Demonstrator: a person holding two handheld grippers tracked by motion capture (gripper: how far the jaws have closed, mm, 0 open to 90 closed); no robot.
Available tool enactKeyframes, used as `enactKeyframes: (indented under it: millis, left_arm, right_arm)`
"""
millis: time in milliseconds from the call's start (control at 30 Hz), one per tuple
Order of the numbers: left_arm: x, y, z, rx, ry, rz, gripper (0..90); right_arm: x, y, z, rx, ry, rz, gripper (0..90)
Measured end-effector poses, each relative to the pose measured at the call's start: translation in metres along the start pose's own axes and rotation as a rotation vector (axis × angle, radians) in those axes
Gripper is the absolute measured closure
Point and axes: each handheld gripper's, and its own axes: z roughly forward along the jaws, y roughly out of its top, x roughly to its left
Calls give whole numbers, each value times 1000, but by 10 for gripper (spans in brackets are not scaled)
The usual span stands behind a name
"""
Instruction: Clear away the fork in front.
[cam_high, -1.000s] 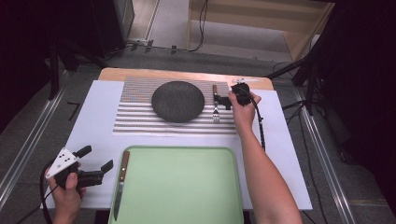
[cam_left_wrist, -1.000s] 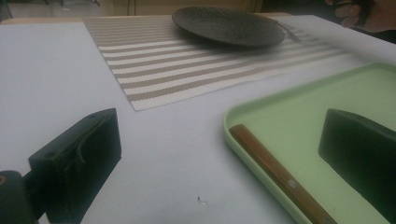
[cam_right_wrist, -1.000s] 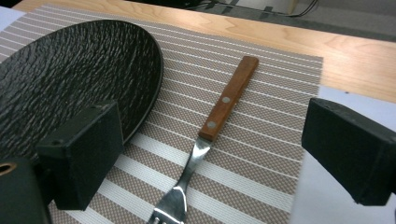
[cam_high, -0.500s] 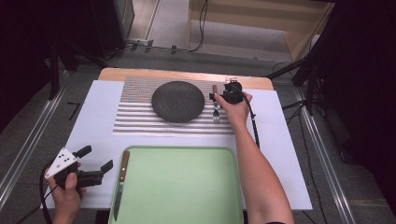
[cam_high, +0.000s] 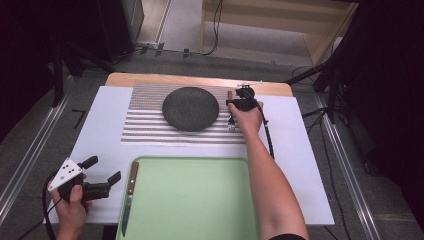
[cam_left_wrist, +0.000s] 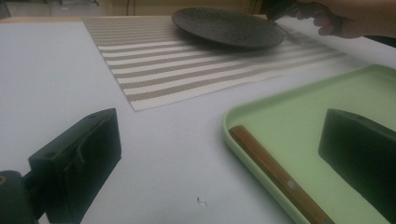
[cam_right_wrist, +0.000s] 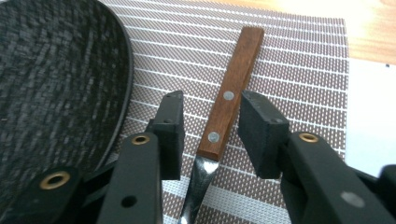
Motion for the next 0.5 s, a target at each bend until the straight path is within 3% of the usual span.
enactKeyframes:
  millis: [300,500]
  left_arm:
    - [0,0,0,1,0,-1,0]
    - [0,0,0,0,-2,-2,0]
  right_arm:
    - [5,-1,9,17,-52,31,654]
    - [11,-3,14,39,-110,9,668]
